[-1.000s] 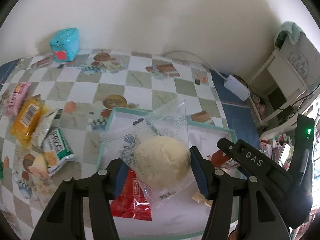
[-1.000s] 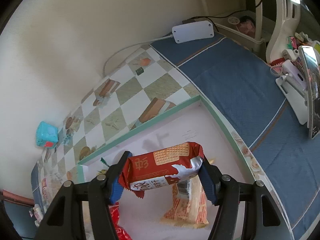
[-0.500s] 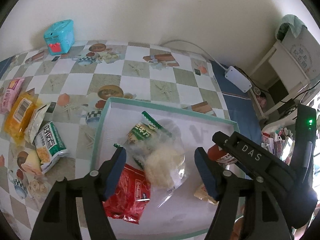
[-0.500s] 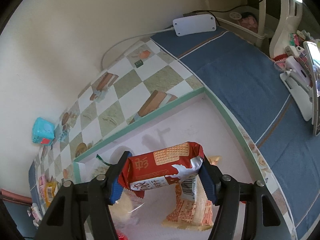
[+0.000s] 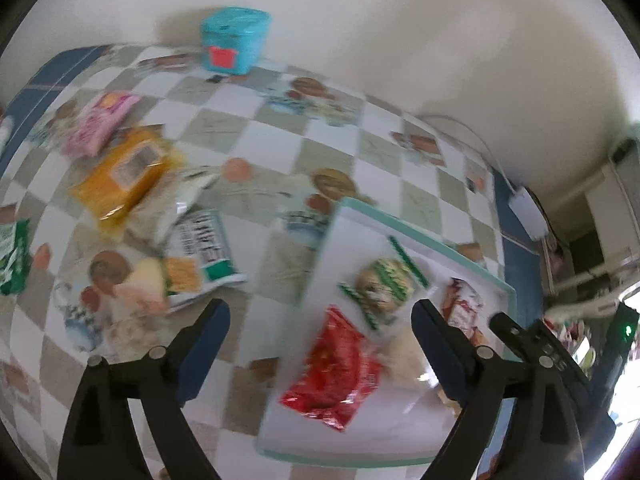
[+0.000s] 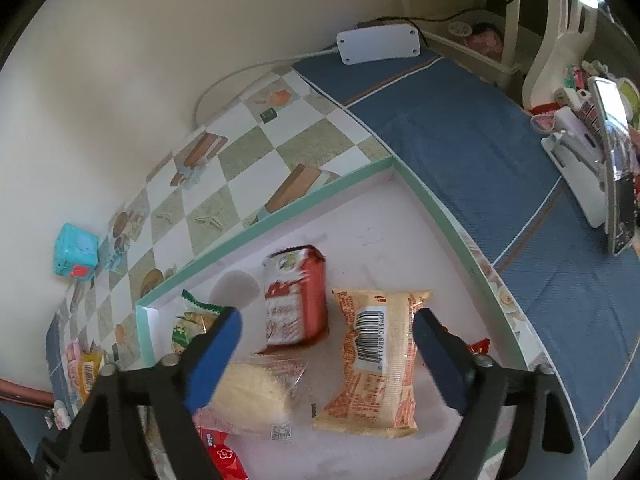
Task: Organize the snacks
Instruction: 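Carry the bun and milk-biscuit pack into the tray and release both, then move both open tools back over the snacks on the table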
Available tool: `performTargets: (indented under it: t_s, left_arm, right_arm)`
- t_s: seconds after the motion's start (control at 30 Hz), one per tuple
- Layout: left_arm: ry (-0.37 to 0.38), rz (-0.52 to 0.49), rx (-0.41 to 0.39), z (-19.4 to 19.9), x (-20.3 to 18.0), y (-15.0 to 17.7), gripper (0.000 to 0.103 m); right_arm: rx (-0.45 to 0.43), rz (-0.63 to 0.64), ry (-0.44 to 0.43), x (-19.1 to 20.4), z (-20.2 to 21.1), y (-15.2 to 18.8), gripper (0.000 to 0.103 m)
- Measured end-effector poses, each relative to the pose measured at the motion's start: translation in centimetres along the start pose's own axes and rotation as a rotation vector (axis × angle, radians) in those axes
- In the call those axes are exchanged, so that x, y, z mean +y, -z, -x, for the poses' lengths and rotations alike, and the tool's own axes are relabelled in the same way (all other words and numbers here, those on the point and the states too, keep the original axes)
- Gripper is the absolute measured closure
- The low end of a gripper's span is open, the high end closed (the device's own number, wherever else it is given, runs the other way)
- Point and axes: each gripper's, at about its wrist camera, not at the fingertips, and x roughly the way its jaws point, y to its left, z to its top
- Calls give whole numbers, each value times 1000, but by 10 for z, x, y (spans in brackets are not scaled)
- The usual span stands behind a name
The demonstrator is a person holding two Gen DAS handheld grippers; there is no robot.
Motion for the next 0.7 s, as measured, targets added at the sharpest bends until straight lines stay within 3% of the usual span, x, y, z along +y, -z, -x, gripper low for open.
performTargets:
  t_s: [0.2,0.3,0.4,0.57,0.7]
  left_arm:
    - [-87,72,-34,14,39,3,10]
    - [-181,85,-46,18,57,5,3]
    - [-261,82,-42,21,75,5,3]
    - [-296,132,-21,30,116,4,3]
    - [-326,177,-53,49,144,2,3]
  right_arm:
    - [-20,39,1,15,16,10,0]
    - [-30,55,-12,26,26,21,0]
    - [-32,90,-30,41,34,36,0]
    - [-35,168,-57,73,46,64,0]
    - [-32,252,-74,103,49,84,0]
